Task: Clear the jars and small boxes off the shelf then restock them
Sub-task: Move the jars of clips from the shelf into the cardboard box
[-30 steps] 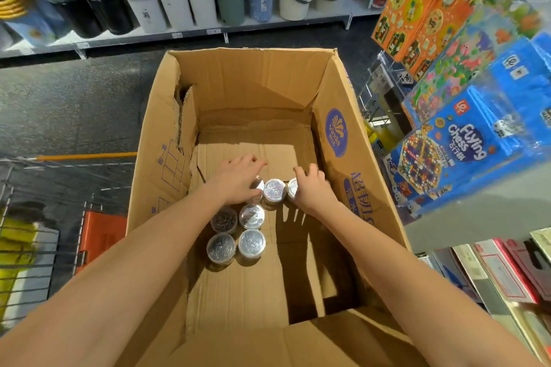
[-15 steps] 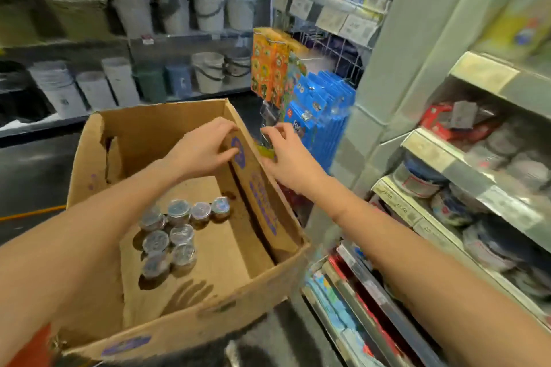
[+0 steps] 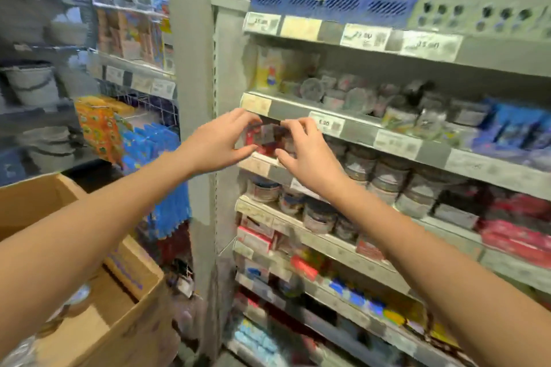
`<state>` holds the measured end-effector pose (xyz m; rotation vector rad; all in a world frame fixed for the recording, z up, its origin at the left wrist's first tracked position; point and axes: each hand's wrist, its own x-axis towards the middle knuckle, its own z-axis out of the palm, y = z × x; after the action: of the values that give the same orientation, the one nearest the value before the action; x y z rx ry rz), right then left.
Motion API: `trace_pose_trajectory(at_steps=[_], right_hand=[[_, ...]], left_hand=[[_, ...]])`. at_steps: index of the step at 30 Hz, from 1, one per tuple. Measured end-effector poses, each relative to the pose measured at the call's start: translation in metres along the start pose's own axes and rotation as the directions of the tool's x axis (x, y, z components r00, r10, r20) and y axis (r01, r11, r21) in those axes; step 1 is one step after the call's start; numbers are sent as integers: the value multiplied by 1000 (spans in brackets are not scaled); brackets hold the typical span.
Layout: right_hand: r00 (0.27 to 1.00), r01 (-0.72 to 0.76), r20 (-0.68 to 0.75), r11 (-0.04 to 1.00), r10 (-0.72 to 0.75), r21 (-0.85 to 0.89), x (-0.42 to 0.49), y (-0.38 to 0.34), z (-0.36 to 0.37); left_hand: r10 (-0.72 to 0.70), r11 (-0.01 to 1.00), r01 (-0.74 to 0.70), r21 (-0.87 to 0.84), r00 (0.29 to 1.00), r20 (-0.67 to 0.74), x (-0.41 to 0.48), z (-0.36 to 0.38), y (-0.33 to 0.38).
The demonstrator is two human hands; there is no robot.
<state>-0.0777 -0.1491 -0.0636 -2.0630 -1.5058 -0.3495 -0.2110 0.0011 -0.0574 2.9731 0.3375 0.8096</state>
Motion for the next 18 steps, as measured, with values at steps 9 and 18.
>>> trace_pose_trajectory(at_steps=[9,18], right_hand=[[987,-141,-106,968,121,-205,4,63,-54],[993,-64,-116,885,11,-462,49,103,-64]], left_hand=[[139,990,-135,42,985,-106,105,23,51],[136,991,-135,16,988,-69,195,43,16]])
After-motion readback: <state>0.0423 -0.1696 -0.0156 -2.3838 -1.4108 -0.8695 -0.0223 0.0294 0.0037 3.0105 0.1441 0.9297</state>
